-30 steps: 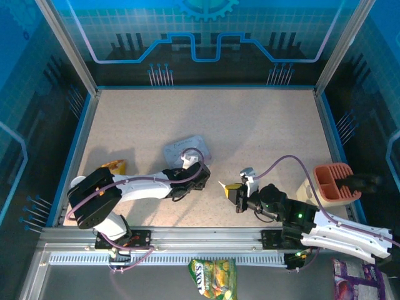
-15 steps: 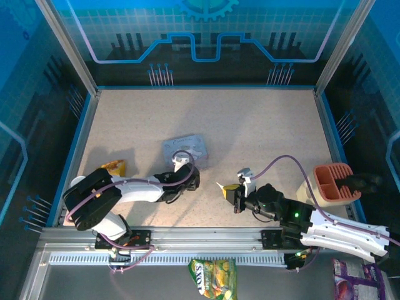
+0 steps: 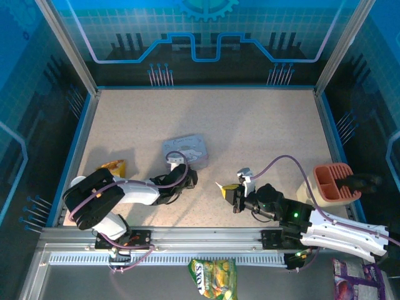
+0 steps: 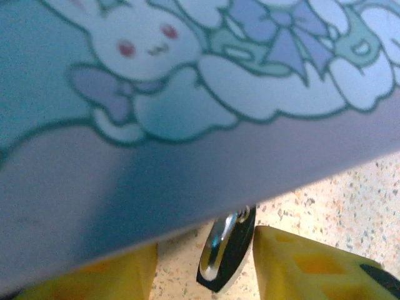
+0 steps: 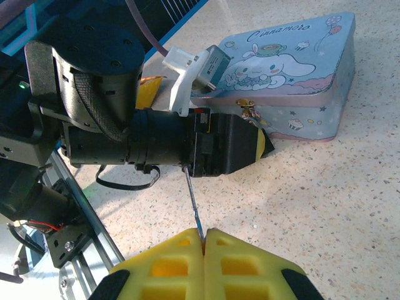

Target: Unlock the padlock with the key

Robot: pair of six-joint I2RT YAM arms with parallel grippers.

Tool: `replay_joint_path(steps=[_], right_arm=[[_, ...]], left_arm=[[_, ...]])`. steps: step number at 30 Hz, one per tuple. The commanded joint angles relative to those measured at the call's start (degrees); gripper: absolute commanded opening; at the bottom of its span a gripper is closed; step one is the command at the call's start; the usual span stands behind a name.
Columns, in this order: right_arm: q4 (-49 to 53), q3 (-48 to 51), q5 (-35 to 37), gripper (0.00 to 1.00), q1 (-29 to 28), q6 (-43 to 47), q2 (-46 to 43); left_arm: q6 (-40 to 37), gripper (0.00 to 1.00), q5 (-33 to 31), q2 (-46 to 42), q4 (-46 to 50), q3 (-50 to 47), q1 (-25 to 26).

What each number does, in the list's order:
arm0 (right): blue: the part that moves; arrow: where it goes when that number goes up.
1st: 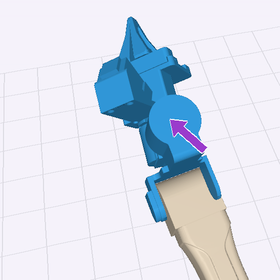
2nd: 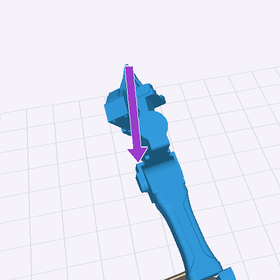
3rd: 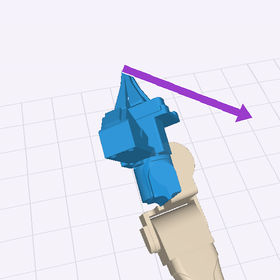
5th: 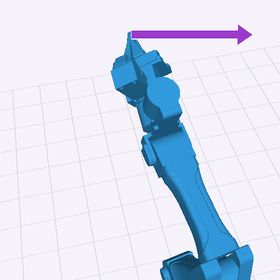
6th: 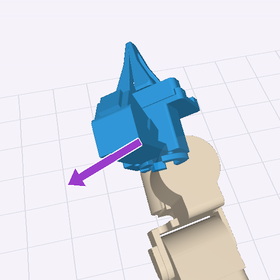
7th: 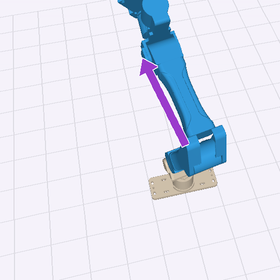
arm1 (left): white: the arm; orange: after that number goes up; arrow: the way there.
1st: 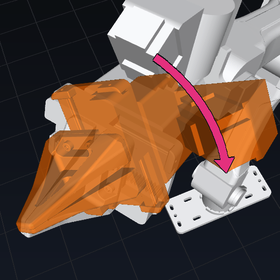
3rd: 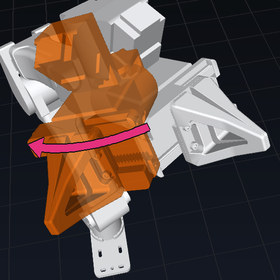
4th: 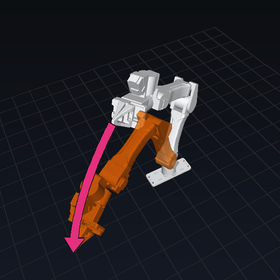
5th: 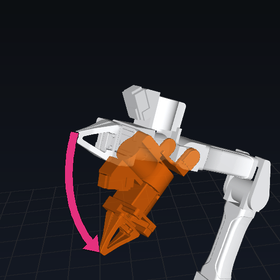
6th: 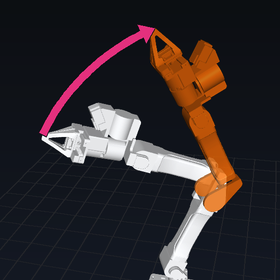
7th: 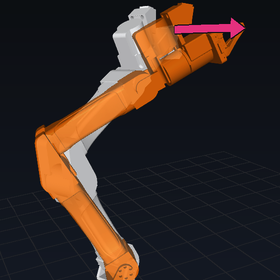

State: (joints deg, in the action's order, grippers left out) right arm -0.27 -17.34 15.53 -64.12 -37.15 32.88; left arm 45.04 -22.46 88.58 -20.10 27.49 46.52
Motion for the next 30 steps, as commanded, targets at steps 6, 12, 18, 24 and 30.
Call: replay_joint_path(steps=[6, 12, 18, 24, 30], right_arm=[[-0.1, -0.3, -1.7, 0.00, -0.6, -3.8, 5.1], [-3.7, 0.4, -3.0, 0.00, -0.6, -7.2, 10.0], [-4.0, -0.6, -5.2, 0.00, -0.1, -9.4, 15.2], [-9.2, -1.0, -15.0, 0.00, 4.5, -11.9, 22.0], [-13.1, -2.7, -21.5, 0.00, 7.8, -13.5, 28.0]], left_arm=[[0.4, 0.28, 5.4, 4.0, -8.8, -1.5, -1.0], [0.4, 0.20, 6.7, 1.9, -8.9, -3.2, -1.0], [0.2, 0.13, 9.0, -1.1, -11.3, -5.6, -1.0], [-0.3, 0.10, 14.7, -7.7, -4.9, -4.7, -1.0], [-1.0, 0.10, 19.6, -13.6, -1.3, -4.9, -1.0]])
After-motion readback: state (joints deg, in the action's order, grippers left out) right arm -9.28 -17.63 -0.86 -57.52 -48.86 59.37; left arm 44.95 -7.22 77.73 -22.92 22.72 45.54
